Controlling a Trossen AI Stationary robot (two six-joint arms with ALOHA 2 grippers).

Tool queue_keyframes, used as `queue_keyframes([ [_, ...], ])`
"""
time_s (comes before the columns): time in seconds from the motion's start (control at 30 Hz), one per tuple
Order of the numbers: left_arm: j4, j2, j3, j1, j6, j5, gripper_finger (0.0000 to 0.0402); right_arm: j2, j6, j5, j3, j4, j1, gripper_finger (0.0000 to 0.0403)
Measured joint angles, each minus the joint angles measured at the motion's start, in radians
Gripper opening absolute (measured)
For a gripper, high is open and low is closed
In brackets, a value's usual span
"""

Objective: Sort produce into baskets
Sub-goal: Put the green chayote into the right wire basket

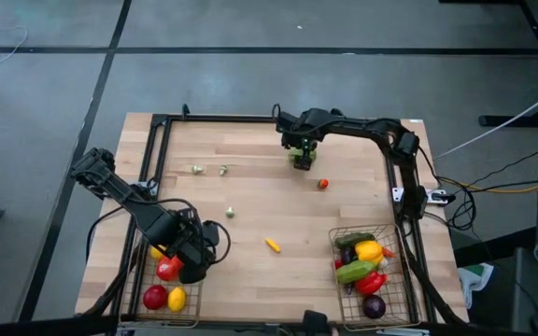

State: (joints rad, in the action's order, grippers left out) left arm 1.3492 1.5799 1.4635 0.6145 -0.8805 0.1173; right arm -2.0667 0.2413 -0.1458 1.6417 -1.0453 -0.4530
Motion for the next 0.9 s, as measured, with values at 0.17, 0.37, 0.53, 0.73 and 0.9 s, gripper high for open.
queue_keyframes([
  [0.17, -0.002, 0.0, 0.0, -0.001, 0.0, 0.0, 0.028, -0.046, 0.0, -0.006, 0.0, -0.002, 0.0, 0.0351],
  [0.37, -0.004, 0.0, 0.0, -0.001, 0.0, 0.0, 0.028, -0.092, -0.001, 0.0, 0.0, -0.004, 0.001, 0.0351],
  [0.53, -0.003, 0.0, 0.0, -0.001, 0.013, 0.0, 0.028, -0.094, -0.005, 0.0, 0.0, -0.003, 0.001, 0.035],
  [0.73, -0.003, 0.0, 0.0, -0.002, 0.018, 0.0, 0.028, -0.093, -0.006, 0.001, 0.0, -0.006, 0.001, 0.0314],
  [0.9, -0.003, 0.0, 0.0, -0.002, 0.018, 0.0, 0.028, -0.092, -0.008, 0.001, 0.0, -0.005, 0.002, 0.0282],
])
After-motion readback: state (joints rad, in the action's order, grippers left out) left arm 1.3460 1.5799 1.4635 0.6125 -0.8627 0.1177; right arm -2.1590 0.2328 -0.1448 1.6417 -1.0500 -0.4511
